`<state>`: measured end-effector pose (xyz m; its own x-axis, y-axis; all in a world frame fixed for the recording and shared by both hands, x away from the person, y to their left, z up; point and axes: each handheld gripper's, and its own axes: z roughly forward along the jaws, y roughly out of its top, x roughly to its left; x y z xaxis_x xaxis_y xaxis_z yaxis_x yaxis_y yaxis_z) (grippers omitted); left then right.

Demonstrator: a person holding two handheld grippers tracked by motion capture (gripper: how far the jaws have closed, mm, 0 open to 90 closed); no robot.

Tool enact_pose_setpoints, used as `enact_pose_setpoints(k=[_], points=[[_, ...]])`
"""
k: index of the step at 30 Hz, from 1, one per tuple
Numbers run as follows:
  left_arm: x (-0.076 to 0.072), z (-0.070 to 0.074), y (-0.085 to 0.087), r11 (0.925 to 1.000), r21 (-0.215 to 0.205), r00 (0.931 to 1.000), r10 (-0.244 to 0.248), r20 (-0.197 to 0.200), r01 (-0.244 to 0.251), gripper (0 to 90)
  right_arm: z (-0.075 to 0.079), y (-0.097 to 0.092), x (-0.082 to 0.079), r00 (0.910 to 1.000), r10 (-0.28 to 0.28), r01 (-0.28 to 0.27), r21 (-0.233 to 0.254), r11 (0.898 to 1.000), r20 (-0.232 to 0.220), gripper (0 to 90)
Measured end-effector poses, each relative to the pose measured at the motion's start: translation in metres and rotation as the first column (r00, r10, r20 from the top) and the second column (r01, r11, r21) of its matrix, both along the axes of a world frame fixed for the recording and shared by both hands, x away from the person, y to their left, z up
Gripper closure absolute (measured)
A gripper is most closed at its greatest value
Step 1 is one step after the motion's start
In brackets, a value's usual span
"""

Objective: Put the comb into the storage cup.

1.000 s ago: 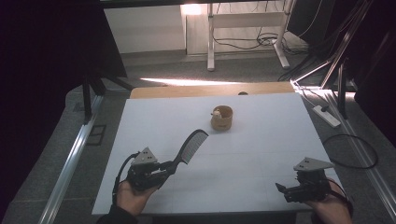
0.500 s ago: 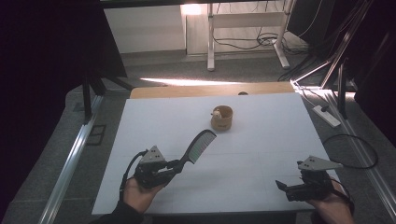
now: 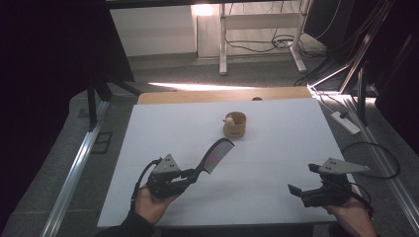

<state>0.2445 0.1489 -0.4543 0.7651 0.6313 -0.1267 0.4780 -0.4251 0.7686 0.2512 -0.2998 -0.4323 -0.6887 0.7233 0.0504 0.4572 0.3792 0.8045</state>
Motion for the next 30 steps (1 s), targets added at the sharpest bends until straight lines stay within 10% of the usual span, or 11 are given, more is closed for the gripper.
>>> enact_pose_setpoints(k=[30], points=[[0.005,-0.003,-0.010,0.9962,0.019,0.9958,-0.086,0.030,0.085,72.3,0.015,0.036,0.024,0.9879,0.116,-0.103,0.127,0.987,-0.102,0.0]])
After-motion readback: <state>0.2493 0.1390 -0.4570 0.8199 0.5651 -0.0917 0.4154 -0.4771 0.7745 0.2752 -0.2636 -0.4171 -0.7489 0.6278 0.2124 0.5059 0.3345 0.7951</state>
